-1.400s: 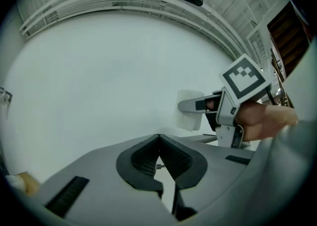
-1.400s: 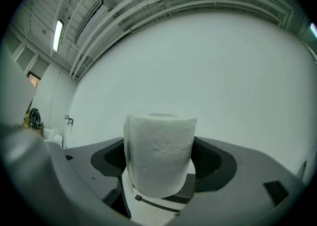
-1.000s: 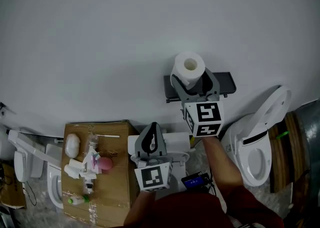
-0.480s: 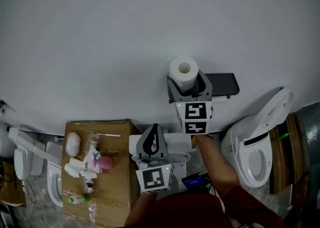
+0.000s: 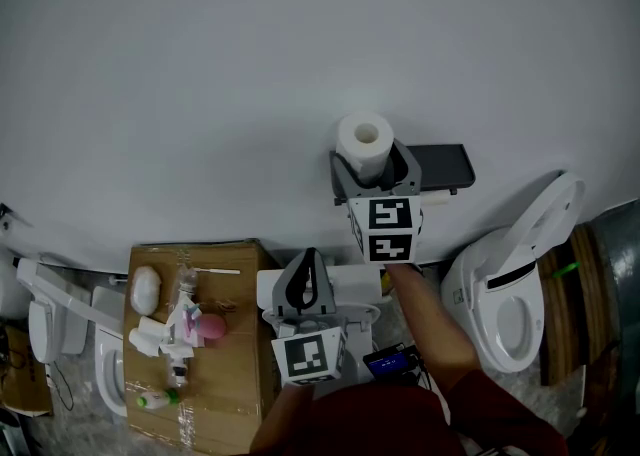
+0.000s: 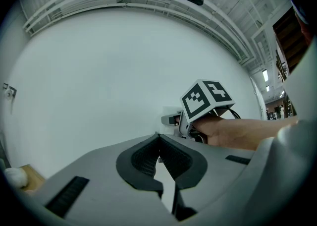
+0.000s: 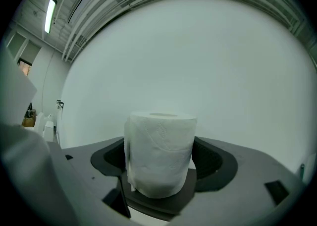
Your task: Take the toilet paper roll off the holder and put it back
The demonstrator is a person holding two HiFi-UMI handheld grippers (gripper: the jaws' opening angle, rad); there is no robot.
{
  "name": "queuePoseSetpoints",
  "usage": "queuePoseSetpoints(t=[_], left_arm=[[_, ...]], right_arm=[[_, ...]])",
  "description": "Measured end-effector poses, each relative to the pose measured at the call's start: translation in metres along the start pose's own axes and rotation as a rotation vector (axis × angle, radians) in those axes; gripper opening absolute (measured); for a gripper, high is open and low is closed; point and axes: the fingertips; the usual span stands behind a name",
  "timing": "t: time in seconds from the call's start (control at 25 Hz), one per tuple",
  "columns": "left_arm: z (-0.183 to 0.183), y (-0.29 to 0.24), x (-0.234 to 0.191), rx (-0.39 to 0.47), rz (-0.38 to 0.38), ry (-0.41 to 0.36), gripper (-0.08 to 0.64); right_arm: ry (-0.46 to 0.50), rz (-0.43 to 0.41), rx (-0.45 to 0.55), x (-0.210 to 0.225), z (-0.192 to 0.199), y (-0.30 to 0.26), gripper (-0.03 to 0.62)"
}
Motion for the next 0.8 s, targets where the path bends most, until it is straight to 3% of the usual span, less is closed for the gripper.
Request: queuePoseSetpoints(t=[0.64,0.8], left_arm=[[-0.011,-0.003,-0.008,0.01,-0.016,-0.003,0.006],[-0.013,-0.004,-0.007,0.013,-0.02,0.002,0.006]], right_arm=[[-0.023,-0.038,0.102,0.0,-0.037,0.036,0.396],[-0.038,-0.052,0.104,-0.005,-0.029,0.061,0.396]])
Point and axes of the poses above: the fingertips, and each gripper's own axes: y backward along the fingers, x to its right, z out of its underside, and after that the axes turned 8 degrees about -z, right-handed
